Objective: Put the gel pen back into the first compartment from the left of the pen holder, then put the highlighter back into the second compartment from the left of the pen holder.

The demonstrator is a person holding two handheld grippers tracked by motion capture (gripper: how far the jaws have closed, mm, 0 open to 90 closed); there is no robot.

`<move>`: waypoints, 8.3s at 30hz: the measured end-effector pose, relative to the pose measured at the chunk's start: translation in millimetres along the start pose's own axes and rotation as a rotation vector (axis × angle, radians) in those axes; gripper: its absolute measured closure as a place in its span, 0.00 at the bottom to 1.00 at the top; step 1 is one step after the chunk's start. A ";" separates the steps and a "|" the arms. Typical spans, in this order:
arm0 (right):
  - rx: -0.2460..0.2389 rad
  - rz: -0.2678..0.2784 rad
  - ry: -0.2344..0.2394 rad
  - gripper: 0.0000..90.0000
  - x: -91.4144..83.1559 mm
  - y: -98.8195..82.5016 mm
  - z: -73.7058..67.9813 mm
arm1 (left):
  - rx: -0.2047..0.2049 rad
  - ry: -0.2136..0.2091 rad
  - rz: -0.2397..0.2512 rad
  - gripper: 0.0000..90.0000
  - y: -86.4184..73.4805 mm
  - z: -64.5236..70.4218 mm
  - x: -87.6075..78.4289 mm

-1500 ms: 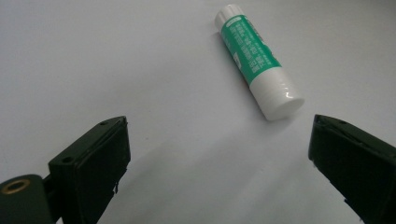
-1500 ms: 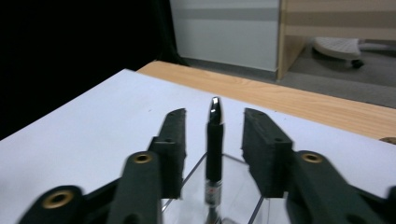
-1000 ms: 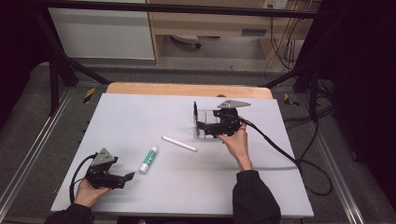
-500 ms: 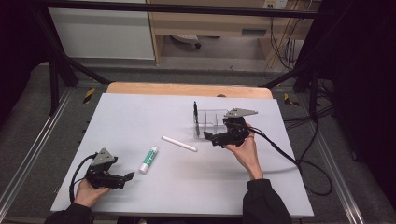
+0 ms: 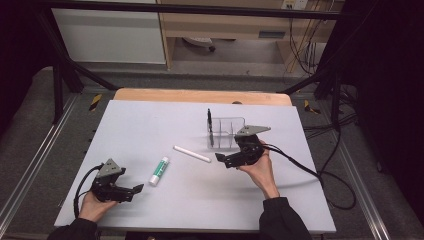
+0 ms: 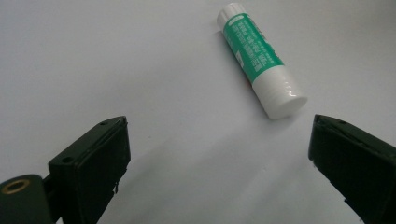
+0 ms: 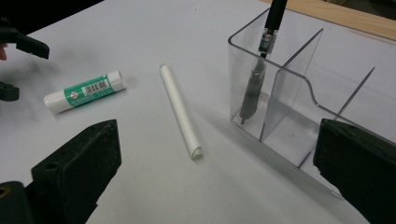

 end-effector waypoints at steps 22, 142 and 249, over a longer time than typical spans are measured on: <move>-0.082 -0.129 0.044 0.10 51.6 -7.4 -21.5 | 0.006 -0.003 0.000 0.06 1.0 1.4 0.3; -0.139 -0.529 0.304 0.87 -9.5 -55.0 -70.6 | 0.941 -0.088 -0.097 0.61 112.5 173.3 81.9; 0.054 -0.092 -0.095 0.01 -69.0 -111.9 66.4 | 0.013 -0.009 0.194 0.86 281.6 96.1 123.4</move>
Point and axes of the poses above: each handheld gripper's, and its own axes: x roughly forward along the jaws, y roughly out of its top, z roughly to its right, the point moved 6 cm from there along x, roughly forward along the jaws, and after that the axes turned 9 degrees about x, right-handed, at the moved point
